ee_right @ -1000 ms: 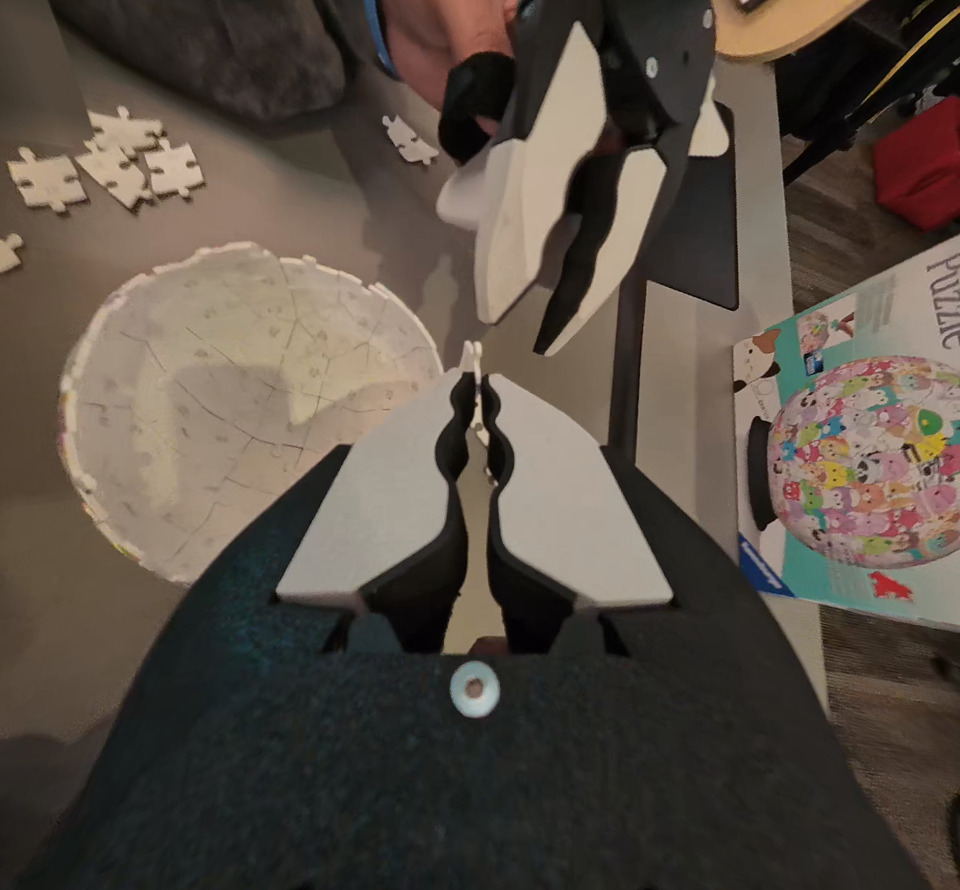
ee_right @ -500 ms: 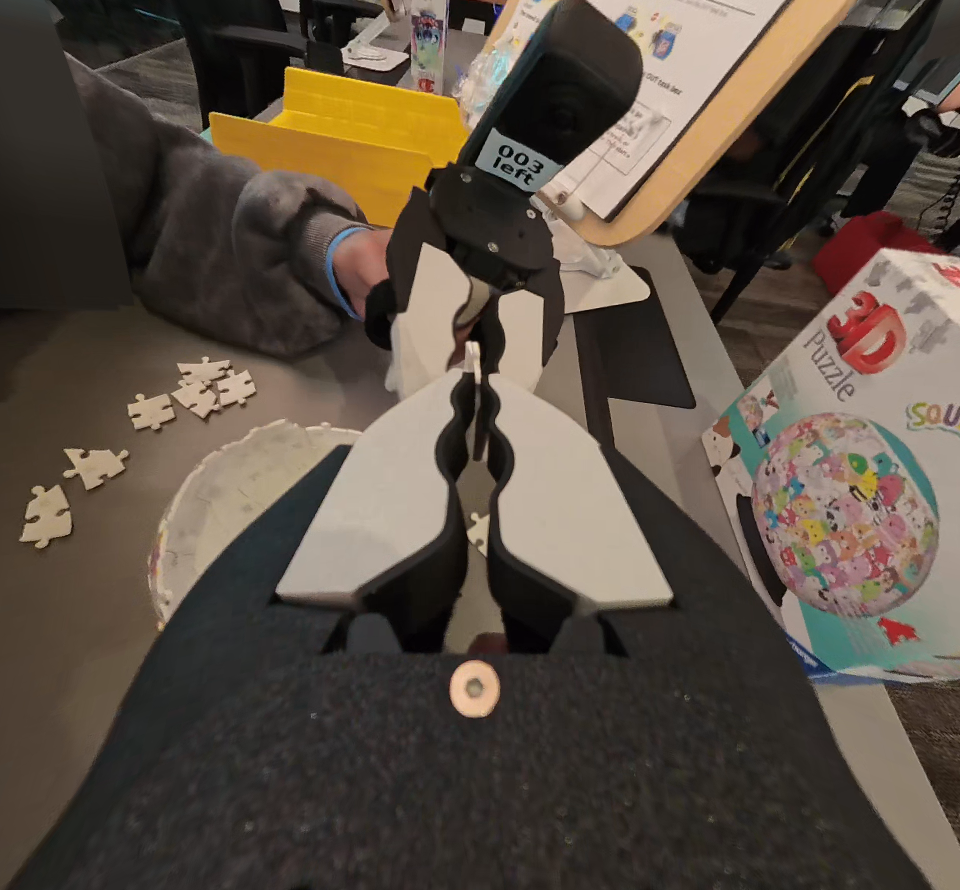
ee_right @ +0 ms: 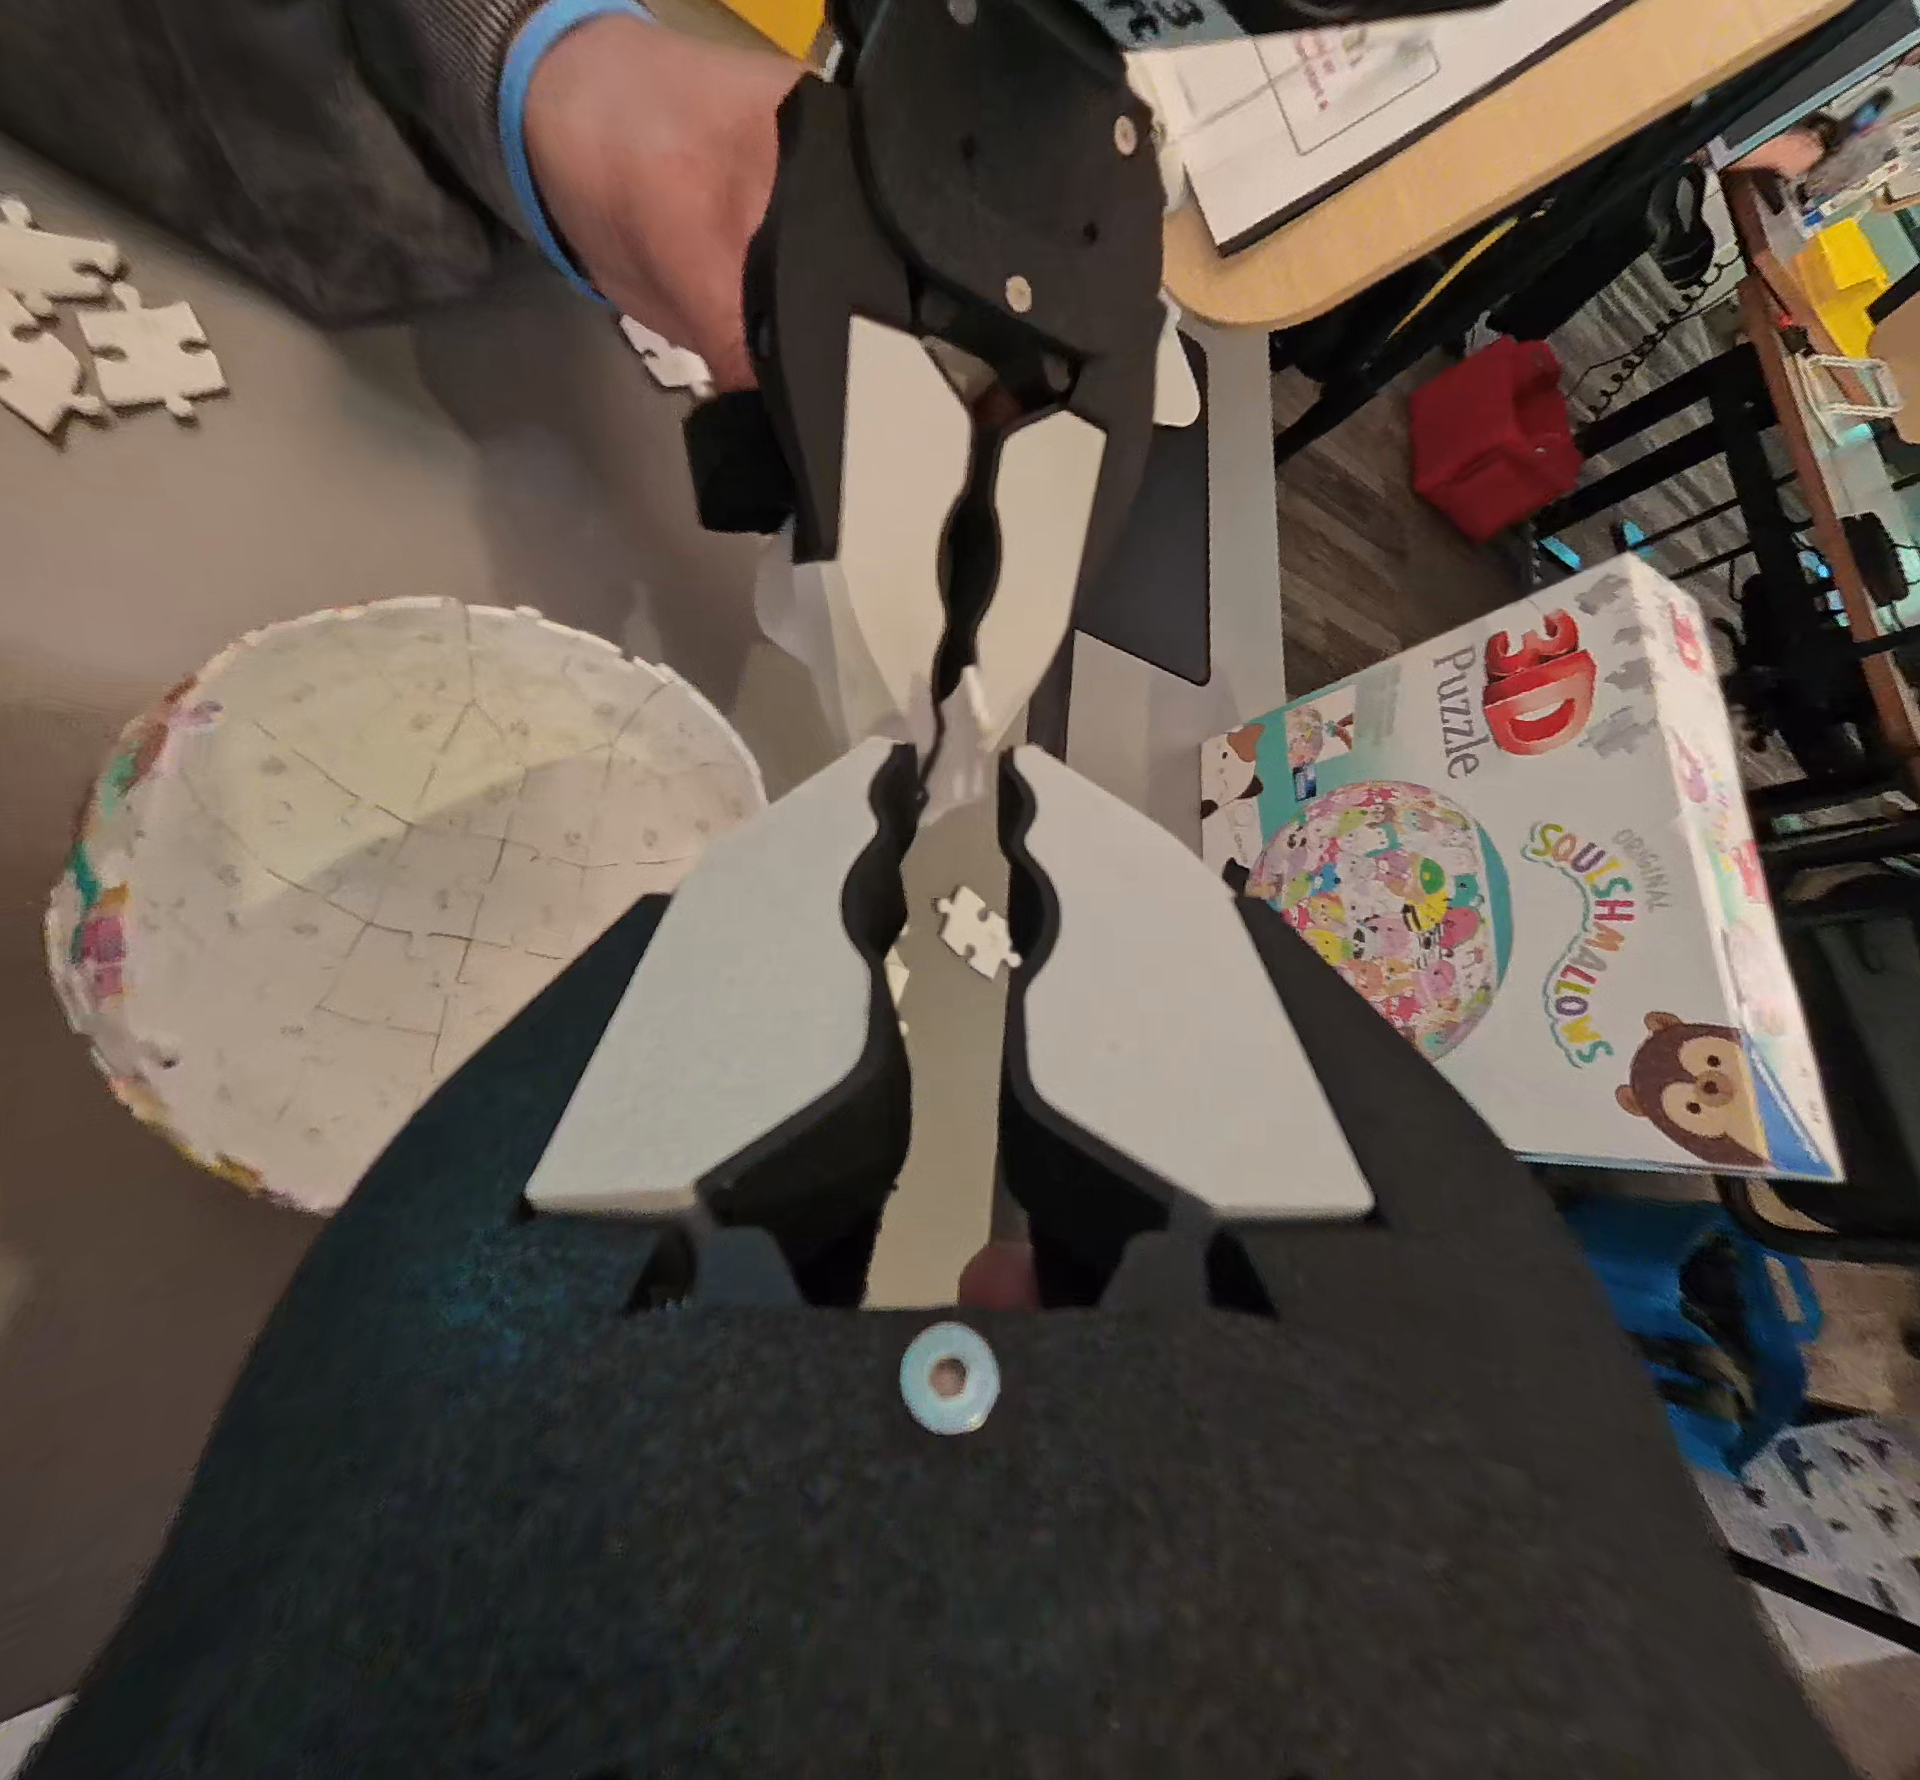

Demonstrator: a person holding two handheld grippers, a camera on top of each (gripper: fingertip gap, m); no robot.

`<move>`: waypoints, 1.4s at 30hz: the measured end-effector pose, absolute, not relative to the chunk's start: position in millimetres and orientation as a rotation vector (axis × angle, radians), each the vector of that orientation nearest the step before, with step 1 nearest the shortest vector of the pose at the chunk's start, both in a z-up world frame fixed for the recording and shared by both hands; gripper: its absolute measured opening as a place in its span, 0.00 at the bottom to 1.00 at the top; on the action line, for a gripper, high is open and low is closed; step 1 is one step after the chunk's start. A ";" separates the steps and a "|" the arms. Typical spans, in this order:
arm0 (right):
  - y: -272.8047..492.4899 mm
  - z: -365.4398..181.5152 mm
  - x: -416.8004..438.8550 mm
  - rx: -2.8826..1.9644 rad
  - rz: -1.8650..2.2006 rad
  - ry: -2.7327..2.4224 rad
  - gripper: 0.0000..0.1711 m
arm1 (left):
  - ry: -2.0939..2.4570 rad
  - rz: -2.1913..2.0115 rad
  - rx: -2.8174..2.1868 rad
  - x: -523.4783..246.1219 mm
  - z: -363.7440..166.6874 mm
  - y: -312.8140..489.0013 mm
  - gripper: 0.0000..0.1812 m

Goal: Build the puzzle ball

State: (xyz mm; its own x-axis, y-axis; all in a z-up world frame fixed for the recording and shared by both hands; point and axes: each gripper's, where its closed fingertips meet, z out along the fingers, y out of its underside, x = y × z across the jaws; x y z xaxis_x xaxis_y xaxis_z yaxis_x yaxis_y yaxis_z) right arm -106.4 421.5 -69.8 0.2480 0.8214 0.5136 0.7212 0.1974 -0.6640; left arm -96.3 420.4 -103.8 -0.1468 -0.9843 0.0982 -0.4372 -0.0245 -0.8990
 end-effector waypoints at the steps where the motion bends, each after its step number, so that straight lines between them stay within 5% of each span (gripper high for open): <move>1: 423.9 -69.9 -105.9 -1.545 0.109 -1.487 0.08 | 1.650 -1.129 -1.493 -95.9 -104.0 418.4 0.01; 8: 421.4 -69.4 -103.8 -1.539 0.024 -1.531 0.01 | 1.648 -1.182 -1.481 -94.9 -103.4 415.4 0.01; 12: 415.2 -69.3 -102.6 -1.556 -0.151 -1.594 0.01 | 1.608 -1.421 -1.554 -104.4 -102.0 423.8 0.14; 22: 407.5 -120.8 -103.2 -1.747 -0.258 -1.785 0.01 | 1.744 -1.396 -1.820 -101.3 -177.7 426.8 0.05; 42: 391.0 -113.5 -113.9 -1.799 -0.291 -1.813 0.01 | 1.770 -1.363 -1.848 -90.1 -189.9 420.3 0.05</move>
State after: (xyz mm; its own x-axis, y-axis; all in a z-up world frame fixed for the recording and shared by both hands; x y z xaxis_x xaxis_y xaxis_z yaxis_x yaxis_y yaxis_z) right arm -113.9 391.0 -113.5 0.0601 0.8478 0.5270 0.9700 0.0750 -0.2313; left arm -90.1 420.3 -189.9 -0.1705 -0.8796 0.4441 -0.6540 -0.2361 -0.7187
